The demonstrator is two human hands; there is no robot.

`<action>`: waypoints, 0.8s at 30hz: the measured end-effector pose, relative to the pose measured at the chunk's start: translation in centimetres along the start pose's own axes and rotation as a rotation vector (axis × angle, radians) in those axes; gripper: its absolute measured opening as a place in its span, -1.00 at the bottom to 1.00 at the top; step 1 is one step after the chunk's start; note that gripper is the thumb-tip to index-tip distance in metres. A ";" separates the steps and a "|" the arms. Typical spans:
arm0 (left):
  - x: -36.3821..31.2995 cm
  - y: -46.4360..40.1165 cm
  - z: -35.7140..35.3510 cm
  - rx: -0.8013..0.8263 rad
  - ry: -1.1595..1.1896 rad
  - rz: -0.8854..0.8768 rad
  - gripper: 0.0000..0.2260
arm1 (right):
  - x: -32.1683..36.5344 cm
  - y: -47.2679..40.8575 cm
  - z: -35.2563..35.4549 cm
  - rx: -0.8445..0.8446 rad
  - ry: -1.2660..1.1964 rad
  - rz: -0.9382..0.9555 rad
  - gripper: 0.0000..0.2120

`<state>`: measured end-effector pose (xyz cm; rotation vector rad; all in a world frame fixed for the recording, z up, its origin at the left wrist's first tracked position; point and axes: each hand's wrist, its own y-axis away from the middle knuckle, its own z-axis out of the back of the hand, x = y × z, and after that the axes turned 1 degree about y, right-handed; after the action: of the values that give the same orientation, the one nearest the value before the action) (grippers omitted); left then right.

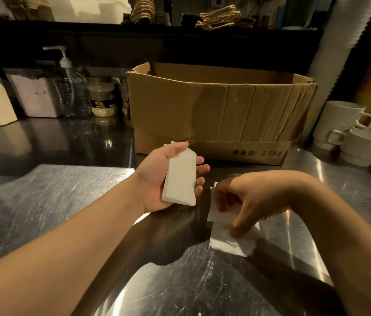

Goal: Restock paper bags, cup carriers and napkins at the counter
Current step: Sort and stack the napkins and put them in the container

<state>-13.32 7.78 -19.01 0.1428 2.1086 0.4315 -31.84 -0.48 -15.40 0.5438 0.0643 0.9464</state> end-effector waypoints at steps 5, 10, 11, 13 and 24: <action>0.0 -0.1 0.2 0.007 -0.002 0.017 -0.36 | -0.5 0.0 0.1 -0.016 -0.044 0.044 -0.69; 0.0 -0.2 0.3 0.008 0.001 0.022 -0.36 | -0.5 -0.3 -0.2 -0.055 -0.063 0.065 -0.75; 0.0 -0.2 0.3 0.008 0.006 0.022 -0.36 | -0.5 -0.3 -0.2 -0.059 -0.078 0.071 -0.76; 0.0 -0.3 0.4 0.007 0.015 0.025 -0.36 | -0.5 -0.3 -0.3 -0.067 -0.092 0.083 -0.77; -0.1 -0.1 0.6 -0.035 0.028 -0.036 -0.45 | -0.4 -0.5 -0.1 -0.341 -0.155 0.167 -0.88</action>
<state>-12.74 7.75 -19.24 0.0783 2.1268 0.4510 -31.70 -0.99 -15.79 0.3073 -0.2817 1.0481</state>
